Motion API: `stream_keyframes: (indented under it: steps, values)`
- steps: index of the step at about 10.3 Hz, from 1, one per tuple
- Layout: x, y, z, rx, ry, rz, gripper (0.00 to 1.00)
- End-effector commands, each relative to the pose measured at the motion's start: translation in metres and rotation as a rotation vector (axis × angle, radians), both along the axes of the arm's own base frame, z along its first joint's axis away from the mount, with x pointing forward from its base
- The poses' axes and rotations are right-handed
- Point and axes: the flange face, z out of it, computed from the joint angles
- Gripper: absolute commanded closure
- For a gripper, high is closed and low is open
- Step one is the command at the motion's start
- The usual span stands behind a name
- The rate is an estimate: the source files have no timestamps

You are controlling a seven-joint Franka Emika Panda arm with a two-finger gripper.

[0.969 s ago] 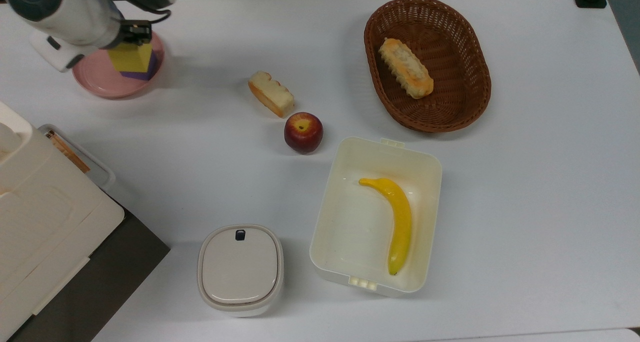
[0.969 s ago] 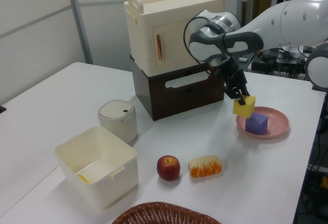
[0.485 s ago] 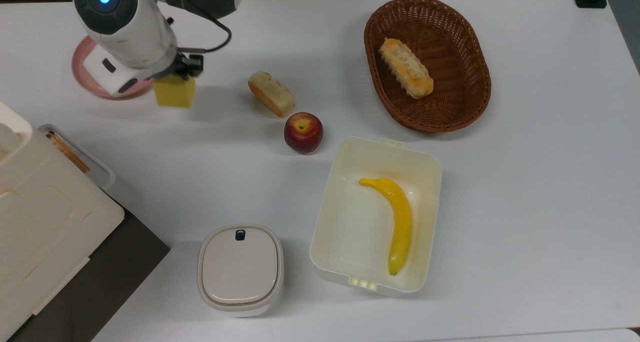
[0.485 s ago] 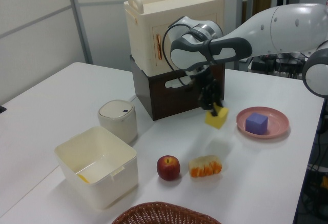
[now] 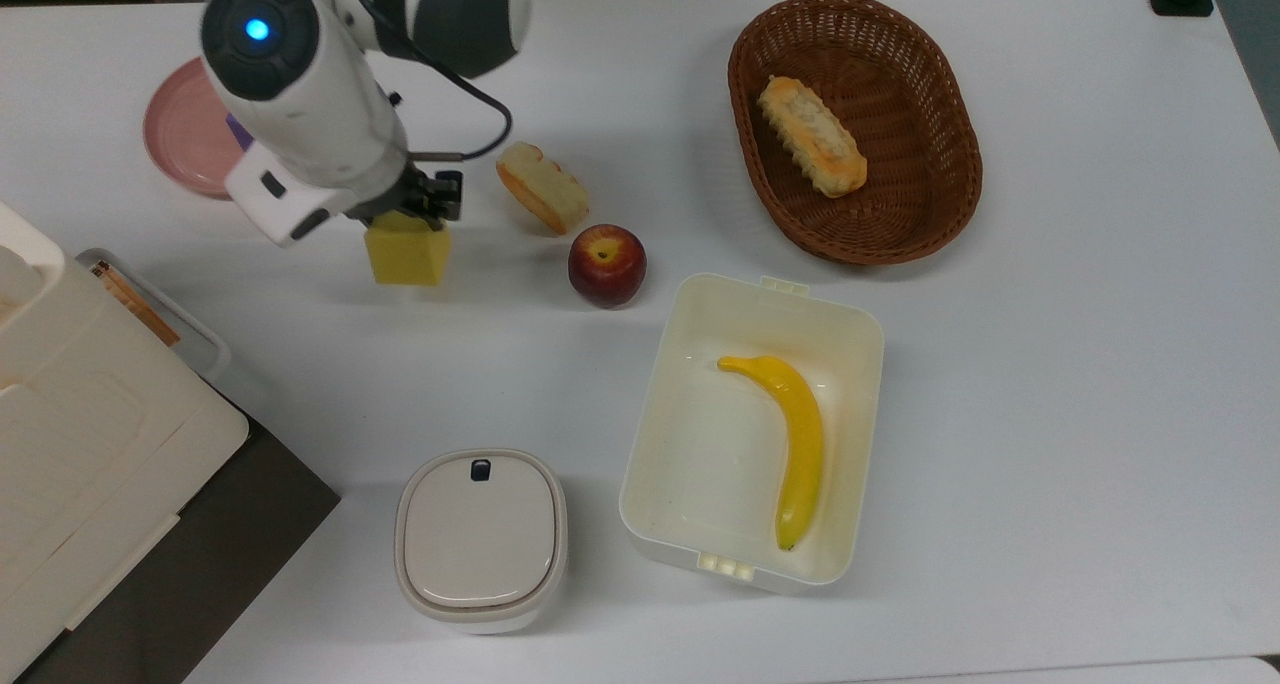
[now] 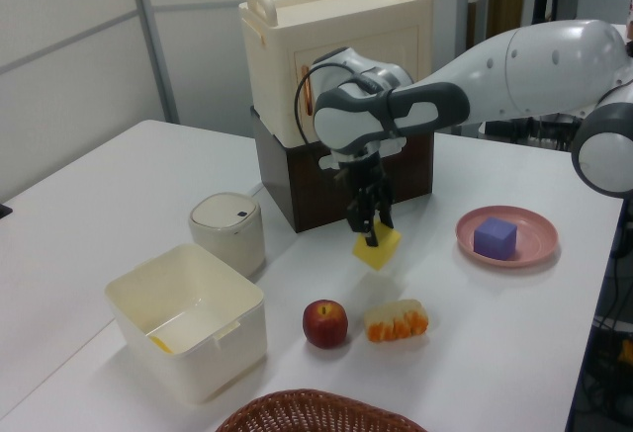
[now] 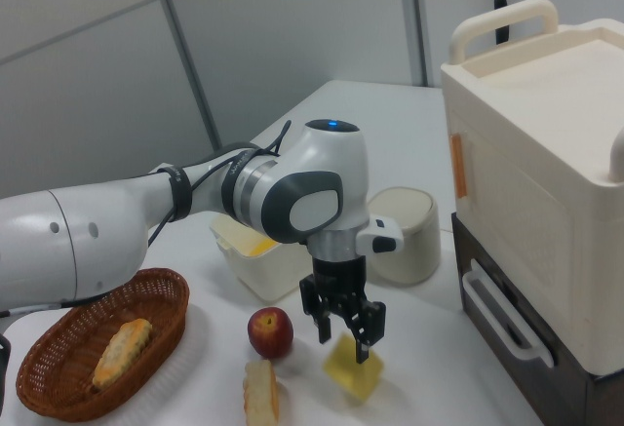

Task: Put the yellow cube on the table
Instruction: 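Lift the yellow cube off the purple cube and carry it beside the plate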

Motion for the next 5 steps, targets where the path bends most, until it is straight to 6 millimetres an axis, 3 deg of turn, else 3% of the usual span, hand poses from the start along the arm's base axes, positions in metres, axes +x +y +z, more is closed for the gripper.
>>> stream_keyframes:
  steps: [1, 3, 5]
  values:
    - [0.006, 0.031, 0.001, -0.005, -0.037, -0.025, 0.00]
    - [0.005, 0.034, 0.017, -0.004, -0.054, -0.022, 0.00]
    - [-0.006, 0.039, 0.079, -0.012, -0.146, -0.007, 0.00]
